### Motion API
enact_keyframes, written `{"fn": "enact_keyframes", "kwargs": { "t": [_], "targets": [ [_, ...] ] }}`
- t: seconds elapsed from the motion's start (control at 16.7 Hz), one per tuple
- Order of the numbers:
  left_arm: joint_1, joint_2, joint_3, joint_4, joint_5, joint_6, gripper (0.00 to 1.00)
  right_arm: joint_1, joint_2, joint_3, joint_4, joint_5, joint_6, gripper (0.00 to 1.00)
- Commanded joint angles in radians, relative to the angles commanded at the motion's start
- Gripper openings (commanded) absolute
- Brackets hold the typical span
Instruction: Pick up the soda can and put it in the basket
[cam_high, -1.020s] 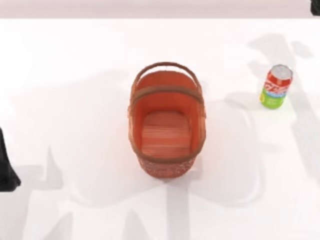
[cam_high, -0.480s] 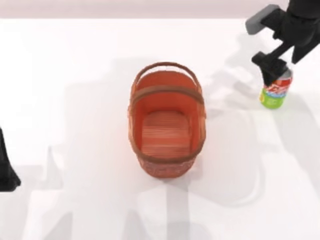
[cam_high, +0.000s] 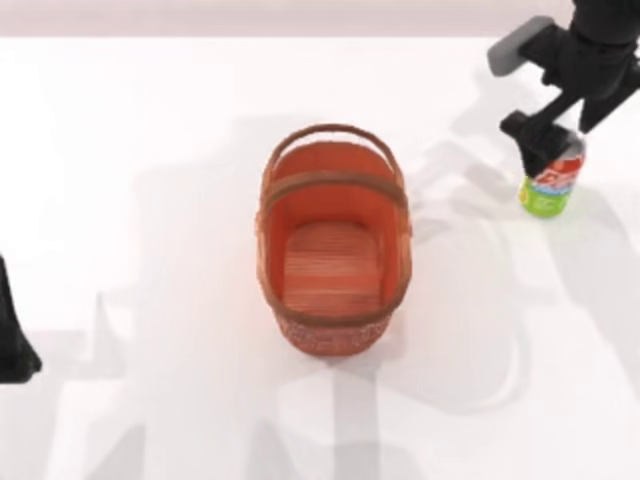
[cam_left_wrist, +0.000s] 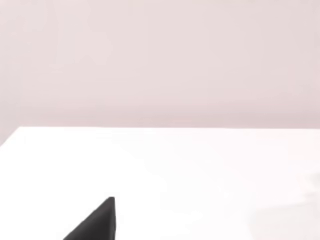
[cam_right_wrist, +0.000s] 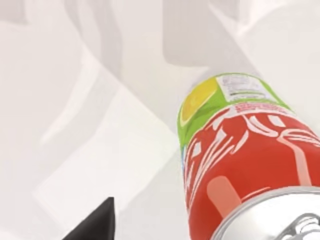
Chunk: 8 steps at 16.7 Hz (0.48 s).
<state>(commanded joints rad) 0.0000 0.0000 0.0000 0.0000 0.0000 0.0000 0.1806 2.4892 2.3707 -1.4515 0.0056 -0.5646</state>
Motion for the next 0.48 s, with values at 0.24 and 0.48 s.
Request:
{"fn": "enact_keyframes", "kwargs": {
  "t": [0.24,0.48],
  "targets": [
    [0.0,0.0,0.0,0.0,0.0,0.0,1.0,0.002,-0.012,-0.146,0.129,0.0,0.002,1.0],
    [0.0,0.0,0.0,0.0,0.0,0.0,1.0,0.002,-0.014,-0.188,0.171,0.0,0.003,1.0]
  ]
}}
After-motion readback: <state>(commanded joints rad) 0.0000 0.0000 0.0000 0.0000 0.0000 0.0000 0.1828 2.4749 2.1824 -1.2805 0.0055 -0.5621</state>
